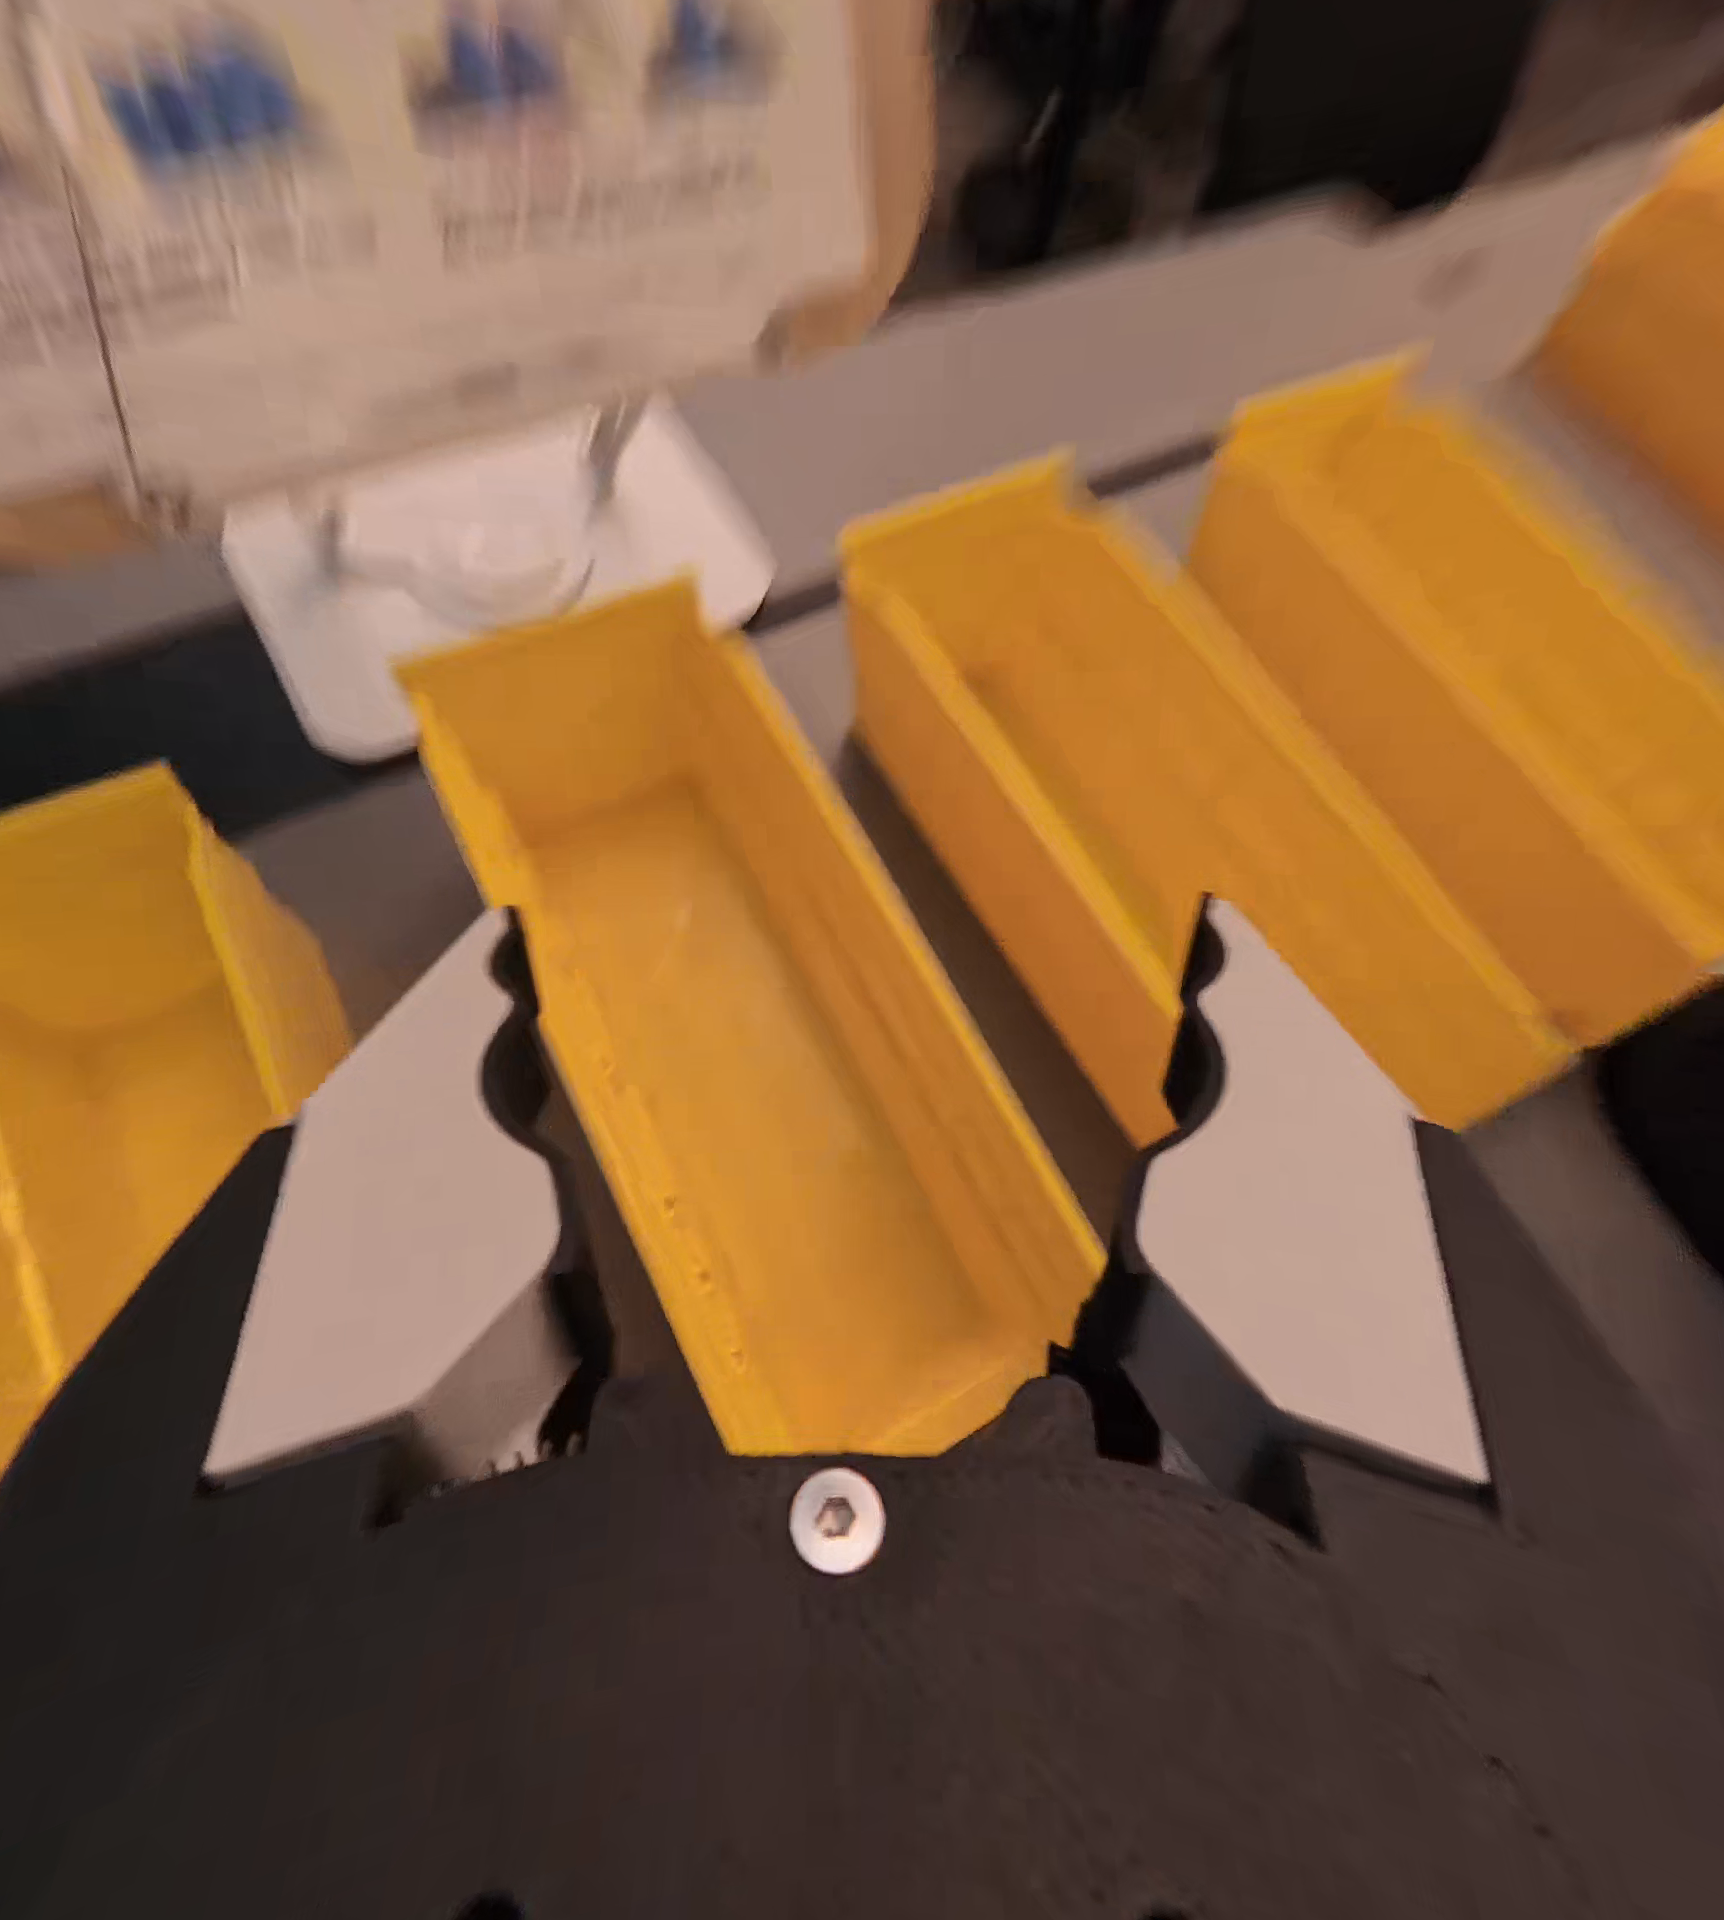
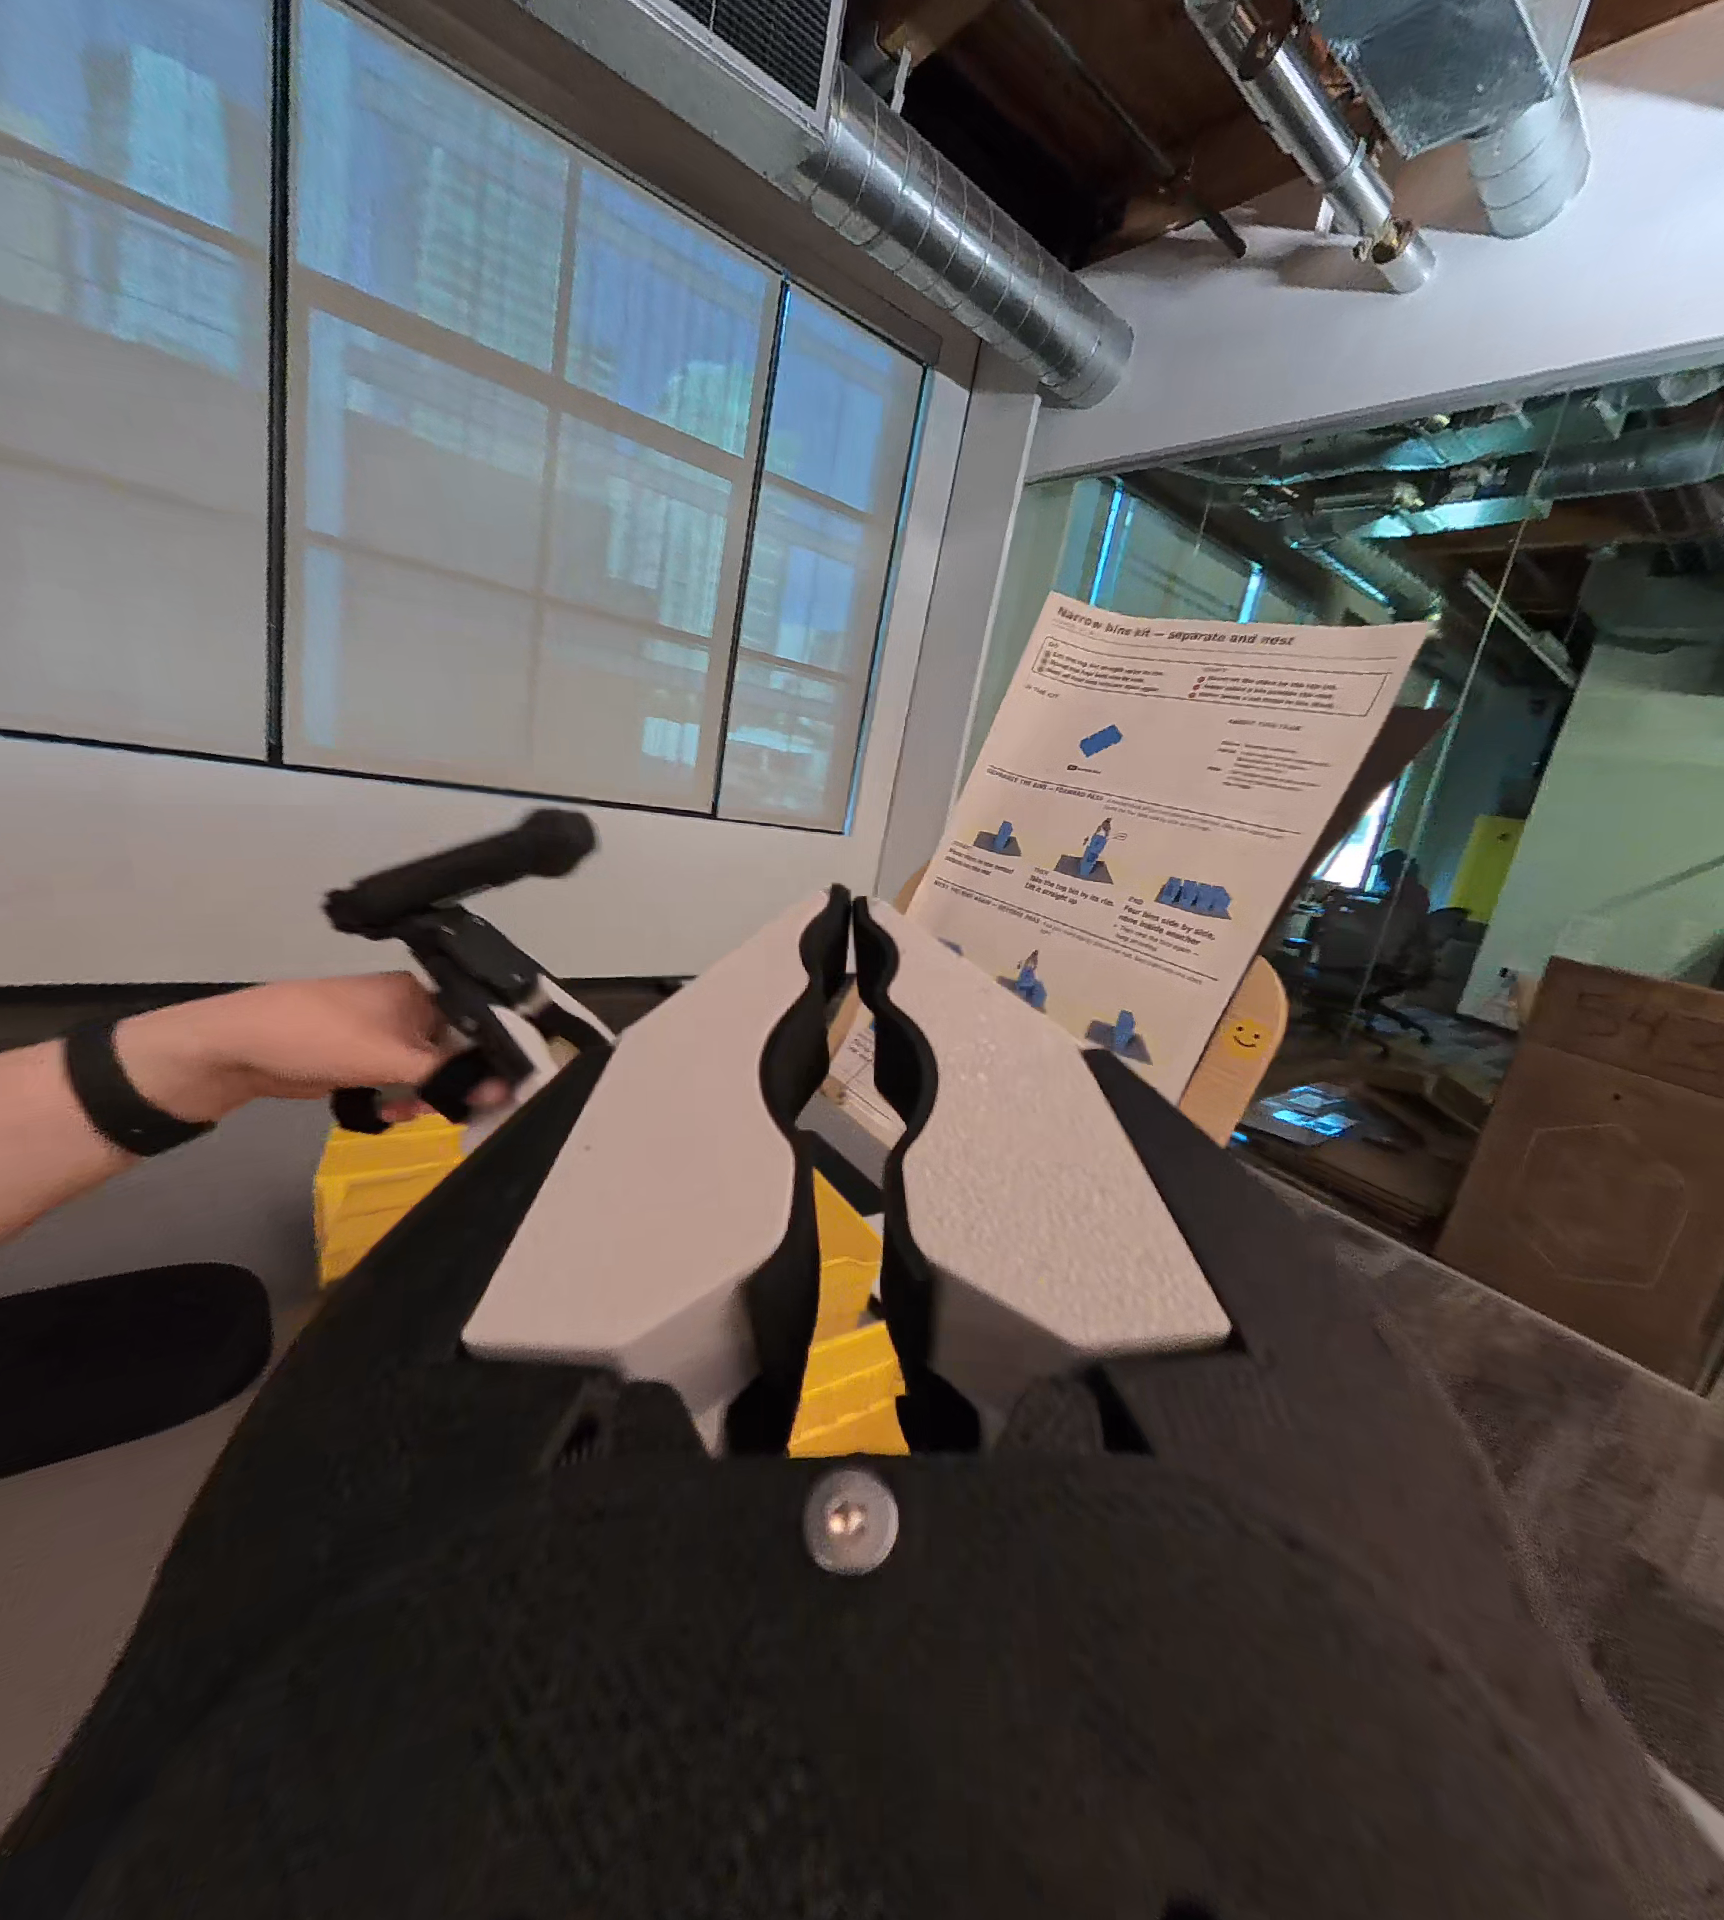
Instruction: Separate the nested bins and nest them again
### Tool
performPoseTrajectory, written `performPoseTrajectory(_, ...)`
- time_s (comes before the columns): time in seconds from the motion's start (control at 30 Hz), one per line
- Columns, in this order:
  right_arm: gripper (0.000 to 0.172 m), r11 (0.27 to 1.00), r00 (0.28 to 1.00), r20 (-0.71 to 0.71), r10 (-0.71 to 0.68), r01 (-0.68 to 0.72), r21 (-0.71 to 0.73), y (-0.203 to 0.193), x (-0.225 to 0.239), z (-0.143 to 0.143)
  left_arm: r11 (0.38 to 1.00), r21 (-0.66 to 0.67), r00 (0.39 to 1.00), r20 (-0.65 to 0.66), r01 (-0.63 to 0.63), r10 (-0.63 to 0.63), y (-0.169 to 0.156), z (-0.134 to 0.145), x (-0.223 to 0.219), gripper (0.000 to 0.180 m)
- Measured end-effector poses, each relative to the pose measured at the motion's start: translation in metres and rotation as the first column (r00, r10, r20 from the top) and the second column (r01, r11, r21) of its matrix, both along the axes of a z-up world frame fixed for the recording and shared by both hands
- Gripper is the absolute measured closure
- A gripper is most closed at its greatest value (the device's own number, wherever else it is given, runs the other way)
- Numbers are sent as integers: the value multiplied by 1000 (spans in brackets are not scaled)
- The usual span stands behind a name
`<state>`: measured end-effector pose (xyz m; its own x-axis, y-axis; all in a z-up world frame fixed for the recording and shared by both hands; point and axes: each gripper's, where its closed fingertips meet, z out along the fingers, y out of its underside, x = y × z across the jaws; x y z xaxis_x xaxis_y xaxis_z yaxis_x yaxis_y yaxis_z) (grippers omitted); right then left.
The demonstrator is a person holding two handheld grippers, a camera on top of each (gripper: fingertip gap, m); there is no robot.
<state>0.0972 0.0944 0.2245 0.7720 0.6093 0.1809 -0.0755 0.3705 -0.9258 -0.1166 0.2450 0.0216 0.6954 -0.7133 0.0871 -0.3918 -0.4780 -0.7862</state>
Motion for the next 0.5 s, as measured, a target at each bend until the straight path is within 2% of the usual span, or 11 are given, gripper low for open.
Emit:
performPoseTrajectory(0.1, 172, 998, 997, -50, 52, -53, -35, -2, 5, 0, 985, -139, 974, -218, -97, 65, 16, -34, -8, 36)
performPoseTrajectory(0.17, 170, 991, 993, -69, 99, -105, -78, -2, 2, -3, 958, -255, 954, -294, -132, 53, 14, -52, -4, 24)
performPoseTrajectory(0.2, 170, 986, 991, -67, 118, -125, -106, -2, 0, -6, 944, -296, 950, -308, -148, 52, 14, -57, 0, 23)
performPoseTrajectory(0.33, 166, 981, 995, 6, 100, -97, -168, 6, -7, -18, 914, -305, 897, -425, -266, 119, 29, -76, -1, 22)
performPoseTrajectory(0.5, 166, 978, 994, 109, 19, 4, -209, 15, -9, -32, 843, -400, 882, -440, -360, 167, 33, -104, -2, 25)
